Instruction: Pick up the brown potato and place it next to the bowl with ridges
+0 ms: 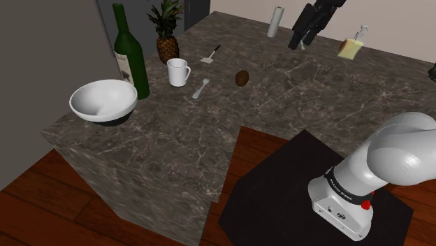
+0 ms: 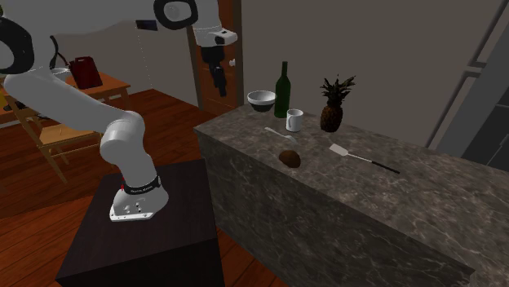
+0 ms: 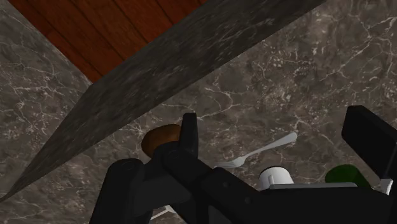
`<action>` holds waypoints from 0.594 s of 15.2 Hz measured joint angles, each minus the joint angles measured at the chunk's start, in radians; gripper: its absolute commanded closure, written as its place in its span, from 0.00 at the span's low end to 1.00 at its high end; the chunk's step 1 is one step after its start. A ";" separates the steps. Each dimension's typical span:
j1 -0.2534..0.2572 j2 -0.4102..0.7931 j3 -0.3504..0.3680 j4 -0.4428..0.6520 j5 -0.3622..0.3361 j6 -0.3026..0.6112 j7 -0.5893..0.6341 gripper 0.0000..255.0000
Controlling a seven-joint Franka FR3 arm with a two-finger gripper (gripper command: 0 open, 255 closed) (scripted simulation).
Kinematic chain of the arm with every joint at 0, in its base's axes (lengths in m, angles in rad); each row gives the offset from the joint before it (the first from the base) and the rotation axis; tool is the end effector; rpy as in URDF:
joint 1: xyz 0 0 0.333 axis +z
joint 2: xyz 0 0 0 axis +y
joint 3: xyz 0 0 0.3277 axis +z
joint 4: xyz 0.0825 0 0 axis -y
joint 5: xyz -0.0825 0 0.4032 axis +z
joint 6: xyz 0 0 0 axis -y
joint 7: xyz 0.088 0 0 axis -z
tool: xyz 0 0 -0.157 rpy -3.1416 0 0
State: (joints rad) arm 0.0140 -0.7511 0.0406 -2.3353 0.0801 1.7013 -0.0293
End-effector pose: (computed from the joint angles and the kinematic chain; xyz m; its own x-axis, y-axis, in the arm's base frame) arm 0.3457 0.0330 0.5602 0.9909 0.0654 0.1177 0.0716 -0.9962 -0.0489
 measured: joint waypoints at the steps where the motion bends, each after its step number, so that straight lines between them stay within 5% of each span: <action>1: 0.000 0.000 0.000 0.000 0.000 0.000 0.000 0.00; 9: -0.079 0.152 0.119 -0.070 -0.017 0.255 0.256 0.00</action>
State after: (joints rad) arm -0.0646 -0.5992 0.1599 -2.4057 0.0635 1.9559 0.2266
